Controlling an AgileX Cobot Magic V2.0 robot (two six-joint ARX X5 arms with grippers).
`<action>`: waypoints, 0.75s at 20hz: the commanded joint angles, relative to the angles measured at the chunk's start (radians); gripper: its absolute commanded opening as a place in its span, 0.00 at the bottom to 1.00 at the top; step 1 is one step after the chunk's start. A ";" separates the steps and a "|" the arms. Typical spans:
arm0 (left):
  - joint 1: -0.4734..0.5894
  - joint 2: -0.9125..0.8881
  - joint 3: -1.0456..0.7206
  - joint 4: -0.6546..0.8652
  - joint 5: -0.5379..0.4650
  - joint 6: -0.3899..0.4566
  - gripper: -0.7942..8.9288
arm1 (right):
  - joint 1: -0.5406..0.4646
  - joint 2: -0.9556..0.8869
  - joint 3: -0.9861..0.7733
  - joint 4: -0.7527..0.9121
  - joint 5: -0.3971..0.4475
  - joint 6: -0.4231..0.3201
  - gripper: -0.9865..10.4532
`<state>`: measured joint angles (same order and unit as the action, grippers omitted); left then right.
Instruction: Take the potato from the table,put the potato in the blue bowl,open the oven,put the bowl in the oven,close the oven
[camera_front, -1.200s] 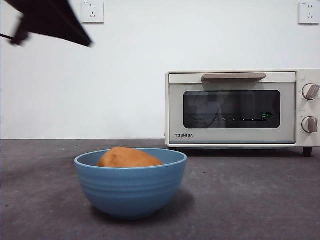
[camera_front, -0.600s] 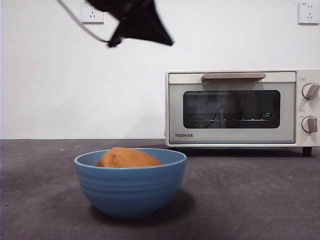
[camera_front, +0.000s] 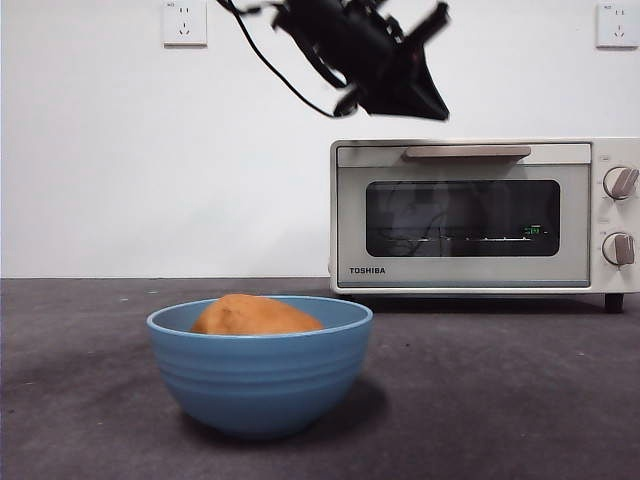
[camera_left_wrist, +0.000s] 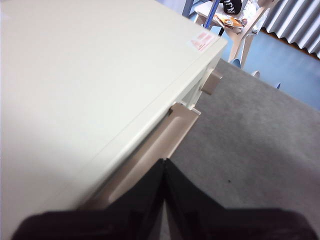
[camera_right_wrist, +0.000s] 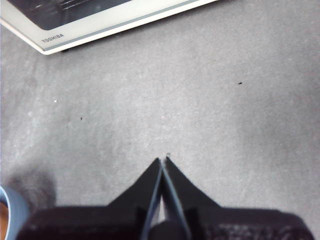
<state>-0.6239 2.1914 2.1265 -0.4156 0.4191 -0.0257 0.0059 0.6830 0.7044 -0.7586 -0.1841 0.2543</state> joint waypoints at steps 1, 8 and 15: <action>-0.013 0.019 0.002 0.032 -0.039 0.026 0.08 | 0.000 0.002 -0.002 0.015 0.001 -0.020 0.08; -0.012 0.022 0.002 0.034 -0.150 0.037 0.08 | 0.000 0.014 -0.002 0.034 -0.056 -0.030 0.08; -0.026 0.050 0.002 -0.028 -0.158 0.077 0.08 | 0.000 0.014 -0.002 0.025 -0.098 -0.030 0.08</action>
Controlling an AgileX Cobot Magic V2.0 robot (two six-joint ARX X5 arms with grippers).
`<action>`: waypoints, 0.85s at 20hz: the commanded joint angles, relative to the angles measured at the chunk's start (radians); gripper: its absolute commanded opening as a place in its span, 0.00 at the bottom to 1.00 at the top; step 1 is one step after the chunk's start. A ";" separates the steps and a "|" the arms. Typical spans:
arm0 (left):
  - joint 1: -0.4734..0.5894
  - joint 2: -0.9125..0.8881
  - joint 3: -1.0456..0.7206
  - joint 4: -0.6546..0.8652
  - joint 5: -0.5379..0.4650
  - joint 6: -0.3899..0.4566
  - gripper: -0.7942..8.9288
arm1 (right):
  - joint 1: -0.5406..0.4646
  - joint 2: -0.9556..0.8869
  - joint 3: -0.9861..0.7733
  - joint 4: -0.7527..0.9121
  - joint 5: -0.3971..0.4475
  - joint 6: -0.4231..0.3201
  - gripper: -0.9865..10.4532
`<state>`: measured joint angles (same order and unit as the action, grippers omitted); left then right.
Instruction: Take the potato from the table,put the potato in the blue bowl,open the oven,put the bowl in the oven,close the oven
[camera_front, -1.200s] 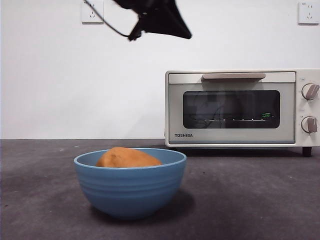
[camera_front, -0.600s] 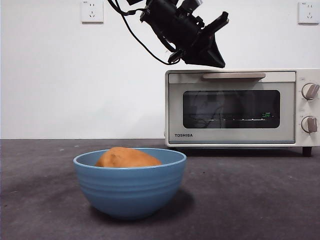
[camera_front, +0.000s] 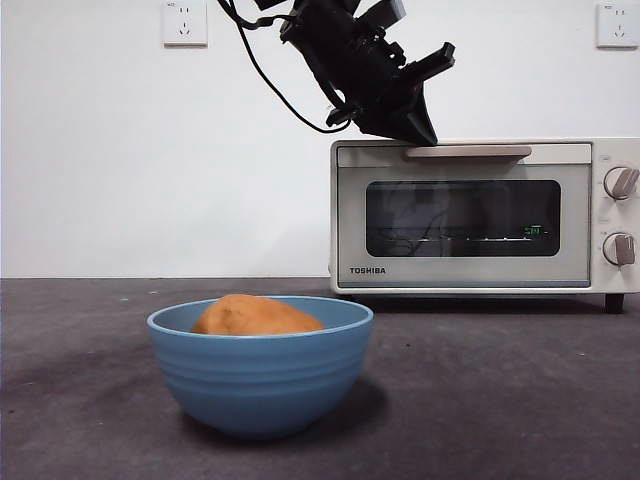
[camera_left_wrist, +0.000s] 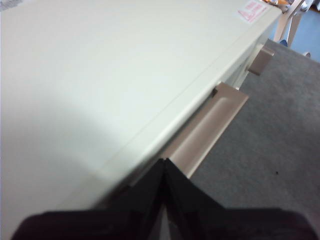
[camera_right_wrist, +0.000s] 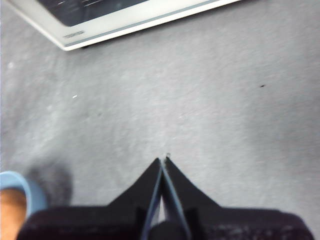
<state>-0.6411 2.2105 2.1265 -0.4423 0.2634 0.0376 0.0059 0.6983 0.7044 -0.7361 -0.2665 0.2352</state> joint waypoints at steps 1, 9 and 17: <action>-0.008 0.036 0.002 -0.019 -0.003 -0.003 0.08 | 0.000 -0.001 -0.002 0.002 -0.026 -0.011 0.08; -0.030 0.049 0.002 -0.182 -0.031 -0.039 0.08 | 0.000 -0.008 -0.001 -0.024 -0.044 -0.011 0.08; -0.117 0.049 0.001 -0.308 -0.082 -0.038 0.08 | 0.000 -0.160 0.083 -0.070 -0.082 -0.003 0.08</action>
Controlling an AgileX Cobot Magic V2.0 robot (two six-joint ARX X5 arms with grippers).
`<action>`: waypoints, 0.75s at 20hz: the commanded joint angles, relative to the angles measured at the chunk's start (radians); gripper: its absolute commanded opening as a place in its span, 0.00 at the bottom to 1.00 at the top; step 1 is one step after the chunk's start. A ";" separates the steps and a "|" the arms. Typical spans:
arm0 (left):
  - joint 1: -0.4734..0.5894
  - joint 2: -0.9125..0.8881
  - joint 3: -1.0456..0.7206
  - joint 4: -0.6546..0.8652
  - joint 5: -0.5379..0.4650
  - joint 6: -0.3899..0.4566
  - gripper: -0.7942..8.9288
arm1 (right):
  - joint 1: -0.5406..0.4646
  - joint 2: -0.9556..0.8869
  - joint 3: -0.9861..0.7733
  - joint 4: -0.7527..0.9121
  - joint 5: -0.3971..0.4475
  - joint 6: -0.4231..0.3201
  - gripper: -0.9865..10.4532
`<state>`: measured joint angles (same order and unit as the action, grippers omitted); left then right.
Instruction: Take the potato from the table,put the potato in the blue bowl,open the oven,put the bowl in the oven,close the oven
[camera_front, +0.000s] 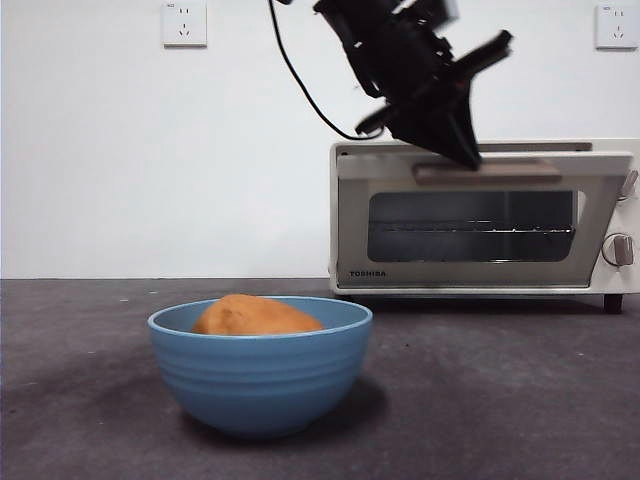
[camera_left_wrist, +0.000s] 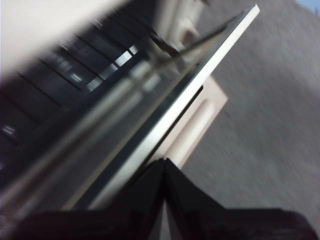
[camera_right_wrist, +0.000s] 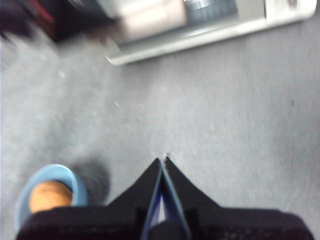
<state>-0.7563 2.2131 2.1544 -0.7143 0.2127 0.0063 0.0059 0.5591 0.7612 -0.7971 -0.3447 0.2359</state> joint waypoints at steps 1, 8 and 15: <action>-0.011 0.046 -0.027 -0.055 -0.032 -0.006 0.08 | 0.000 -0.041 0.054 -0.035 -0.003 -0.004 0.08; -0.041 0.047 -0.028 -0.108 -0.103 -0.013 0.08 | 0.000 -0.094 0.373 -0.245 0.061 -0.013 0.08; -0.050 0.048 -0.033 -0.187 -0.100 -0.013 0.08 | 0.000 -0.093 0.675 -0.417 0.225 -0.059 0.08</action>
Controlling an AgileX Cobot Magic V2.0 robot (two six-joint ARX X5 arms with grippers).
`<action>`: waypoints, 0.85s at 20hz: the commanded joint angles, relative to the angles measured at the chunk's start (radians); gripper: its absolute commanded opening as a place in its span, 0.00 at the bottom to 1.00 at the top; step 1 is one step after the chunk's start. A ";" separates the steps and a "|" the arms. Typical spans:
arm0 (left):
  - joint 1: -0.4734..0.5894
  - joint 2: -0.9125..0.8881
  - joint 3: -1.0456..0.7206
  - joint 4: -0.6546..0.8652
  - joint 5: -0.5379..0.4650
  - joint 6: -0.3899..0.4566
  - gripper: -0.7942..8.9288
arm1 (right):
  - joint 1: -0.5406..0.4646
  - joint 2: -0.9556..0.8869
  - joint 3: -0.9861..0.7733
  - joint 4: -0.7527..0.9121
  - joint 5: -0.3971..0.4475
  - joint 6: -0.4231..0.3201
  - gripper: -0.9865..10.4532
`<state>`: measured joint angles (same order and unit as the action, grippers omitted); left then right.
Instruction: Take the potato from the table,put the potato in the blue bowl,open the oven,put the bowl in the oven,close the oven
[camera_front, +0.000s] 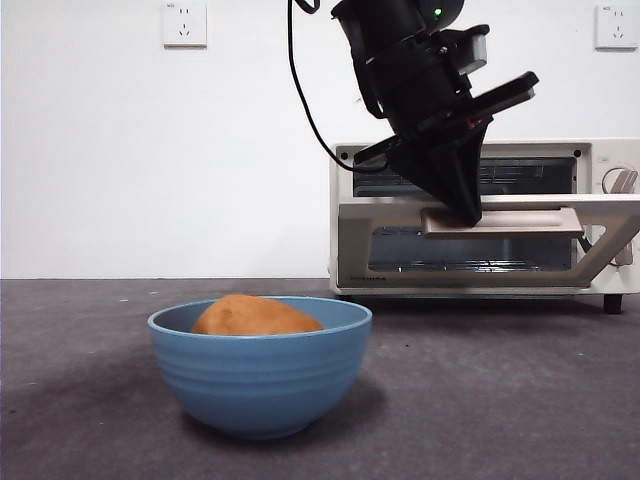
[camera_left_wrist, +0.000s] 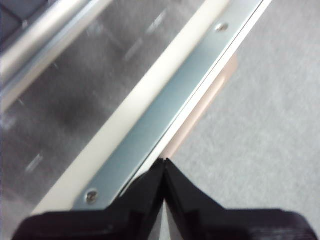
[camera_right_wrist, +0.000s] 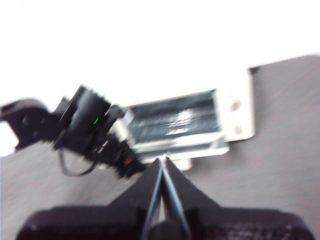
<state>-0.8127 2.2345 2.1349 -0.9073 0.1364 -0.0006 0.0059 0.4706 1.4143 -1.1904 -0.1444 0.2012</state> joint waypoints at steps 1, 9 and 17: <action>0.004 0.026 -0.013 -0.002 -0.018 -0.006 0.08 | 0.000 -0.005 0.038 -0.047 0.047 -0.026 0.08; -0.001 0.026 -0.013 -0.082 0.138 0.018 0.08 | 0.000 -0.005 0.053 -0.149 0.100 -0.030 0.08; -0.002 0.026 -0.013 -0.177 0.264 0.059 0.08 | 0.000 -0.004 0.053 -0.154 0.100 -0.029 0.08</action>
<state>-0.8120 2.2395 2.1338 -1.0775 0.3885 0.0349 0.0059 0.4706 1.4658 -1.3464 -0.0483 0.1829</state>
